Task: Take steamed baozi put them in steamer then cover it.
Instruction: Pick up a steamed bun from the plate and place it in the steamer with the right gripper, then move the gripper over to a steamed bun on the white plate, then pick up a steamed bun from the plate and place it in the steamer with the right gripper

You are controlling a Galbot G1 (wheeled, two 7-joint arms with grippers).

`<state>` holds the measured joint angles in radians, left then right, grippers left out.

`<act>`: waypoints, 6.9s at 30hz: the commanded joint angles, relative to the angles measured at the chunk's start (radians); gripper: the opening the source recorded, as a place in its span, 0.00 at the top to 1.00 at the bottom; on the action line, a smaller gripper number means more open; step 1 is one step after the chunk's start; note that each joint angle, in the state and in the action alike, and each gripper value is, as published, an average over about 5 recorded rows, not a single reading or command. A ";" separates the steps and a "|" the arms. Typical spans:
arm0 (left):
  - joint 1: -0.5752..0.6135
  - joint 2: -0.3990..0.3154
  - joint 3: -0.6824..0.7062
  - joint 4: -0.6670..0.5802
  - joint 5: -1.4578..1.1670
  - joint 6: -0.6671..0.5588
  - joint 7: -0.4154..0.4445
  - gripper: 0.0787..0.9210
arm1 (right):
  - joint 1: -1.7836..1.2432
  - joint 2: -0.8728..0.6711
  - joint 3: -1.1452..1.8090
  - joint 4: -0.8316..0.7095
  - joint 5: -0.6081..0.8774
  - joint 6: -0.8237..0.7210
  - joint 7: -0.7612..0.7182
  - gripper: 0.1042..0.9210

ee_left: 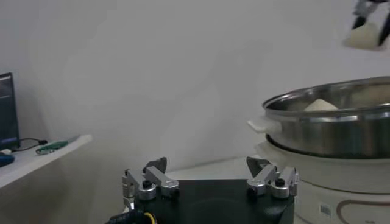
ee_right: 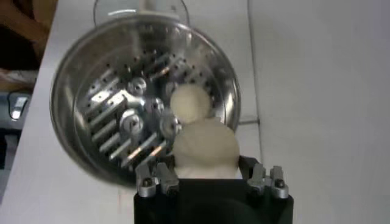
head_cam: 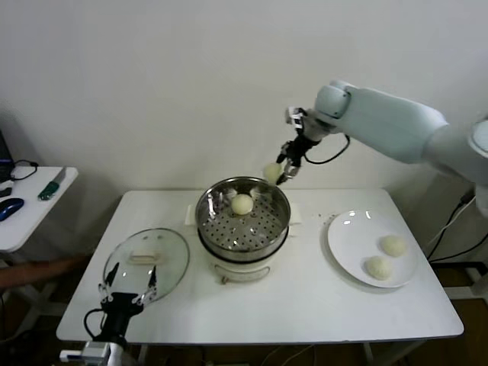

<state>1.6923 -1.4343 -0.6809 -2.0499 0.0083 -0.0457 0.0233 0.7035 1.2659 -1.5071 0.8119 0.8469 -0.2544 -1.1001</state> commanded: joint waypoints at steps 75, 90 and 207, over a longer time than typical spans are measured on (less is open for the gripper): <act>-0.008 0.004 -0.002 -0.002 0.021 0.017 -0.003 0.12 | -0.176 -0.747 0.040 0.439 -0.636 0.088 -0.047 0.12; -0.004 -0.011 -0.016 0.003 0.034 0.023 -0.005 0.12 | -0.522 -0.668 0.293 0.269 -0.839 0.152 -0.042 0.12; 0.003 0.017 0.010 0.037 0.059 0.017 0.000 0.12 | -0.121 0.169 0.029 0.406 -0.977 0.810 -0.043 0.26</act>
<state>1.6961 -1.4207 -0.6707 -2.0171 0.0665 -0.0274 0.0233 0.5949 1.4353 -1.4747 1.1891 -0.1307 0.5540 -1.1427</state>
